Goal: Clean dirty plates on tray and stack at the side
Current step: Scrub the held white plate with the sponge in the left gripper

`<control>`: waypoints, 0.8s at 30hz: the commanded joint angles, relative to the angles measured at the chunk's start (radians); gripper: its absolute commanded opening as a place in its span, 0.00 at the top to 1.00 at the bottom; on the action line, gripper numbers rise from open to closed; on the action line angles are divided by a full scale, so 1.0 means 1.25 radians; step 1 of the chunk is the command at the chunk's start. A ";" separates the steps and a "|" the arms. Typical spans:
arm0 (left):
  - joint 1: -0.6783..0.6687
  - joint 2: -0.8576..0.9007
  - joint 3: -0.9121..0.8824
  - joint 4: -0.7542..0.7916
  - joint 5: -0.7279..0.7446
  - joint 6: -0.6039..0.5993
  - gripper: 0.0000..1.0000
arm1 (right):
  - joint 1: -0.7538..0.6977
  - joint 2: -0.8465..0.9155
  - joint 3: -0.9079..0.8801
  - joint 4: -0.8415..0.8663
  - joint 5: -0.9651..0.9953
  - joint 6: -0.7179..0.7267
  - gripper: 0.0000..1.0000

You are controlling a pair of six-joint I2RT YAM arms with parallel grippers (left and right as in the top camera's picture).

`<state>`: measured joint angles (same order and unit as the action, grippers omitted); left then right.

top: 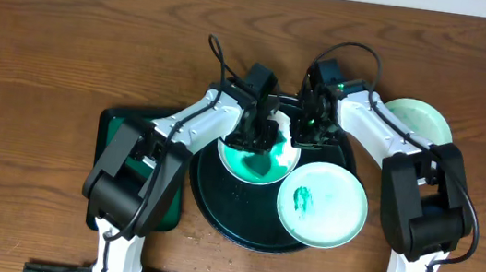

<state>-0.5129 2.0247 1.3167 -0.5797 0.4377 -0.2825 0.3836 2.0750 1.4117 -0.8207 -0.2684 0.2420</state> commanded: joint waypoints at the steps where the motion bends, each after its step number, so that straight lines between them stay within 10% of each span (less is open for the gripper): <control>1: -0.029 0.053 -0.032 0.012 0.102 0.013 0.93 | 0.006 0.029 -0.015 -0.002 0.026 -0.009 0.99; 24: 0.106 -0.279 0.005 -0.223 -0.267 -0.078 0.93 | 0.006 0.029 -0.015 0.016 0.026 -0.009 0.99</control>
<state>-0.3893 1.7378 1.3136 -0.8238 0.1780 -0.3698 0.3836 2.0750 1.4117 -0.8154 -0.2687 0.2417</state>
